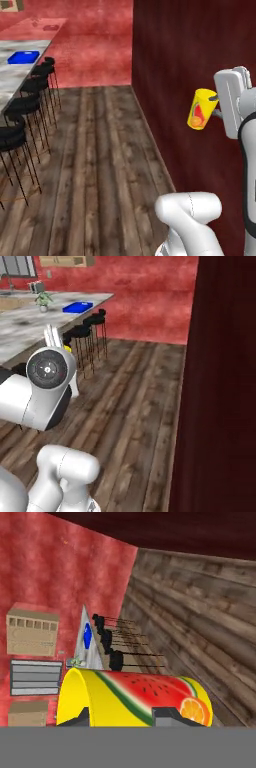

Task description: There is a tray on the dining counter. Grab the cup, mug, and pitcher and place them on the tray. The pitcher may be placed next to the tray if it cannot fit the tray.

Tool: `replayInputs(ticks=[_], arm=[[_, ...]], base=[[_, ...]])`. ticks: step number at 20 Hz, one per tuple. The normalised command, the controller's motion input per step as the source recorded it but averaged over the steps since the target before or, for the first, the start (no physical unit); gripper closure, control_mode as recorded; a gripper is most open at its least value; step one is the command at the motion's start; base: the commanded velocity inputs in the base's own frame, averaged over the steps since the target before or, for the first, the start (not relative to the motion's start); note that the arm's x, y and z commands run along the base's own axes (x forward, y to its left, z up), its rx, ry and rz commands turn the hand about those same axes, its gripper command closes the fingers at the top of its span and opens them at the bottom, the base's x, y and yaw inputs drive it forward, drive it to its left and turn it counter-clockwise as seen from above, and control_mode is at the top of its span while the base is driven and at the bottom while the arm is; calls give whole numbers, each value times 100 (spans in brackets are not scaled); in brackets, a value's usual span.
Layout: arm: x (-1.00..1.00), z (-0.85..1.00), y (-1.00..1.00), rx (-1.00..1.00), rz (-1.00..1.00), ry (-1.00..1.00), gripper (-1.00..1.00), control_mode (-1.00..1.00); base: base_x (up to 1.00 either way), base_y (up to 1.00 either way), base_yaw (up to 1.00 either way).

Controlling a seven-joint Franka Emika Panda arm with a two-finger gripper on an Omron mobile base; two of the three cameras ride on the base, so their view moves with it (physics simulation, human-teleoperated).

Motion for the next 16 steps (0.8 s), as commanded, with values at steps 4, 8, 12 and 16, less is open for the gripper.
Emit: replayInputs(ticks=[4, 8, 12, 16], arm=[[0, 0, 0, 0, 0, 0, 100, 100], [0, 0, 0, 0, 0, 0, 100, 100], [0, 0, 0, 0, 0, 0, 100, 100], [0, 0, 0, 0, 0, 0, 100, 100]], base=[[100, -72, 38], [95, -94, 36], [86, -100, 34], [86, -95, 32]])
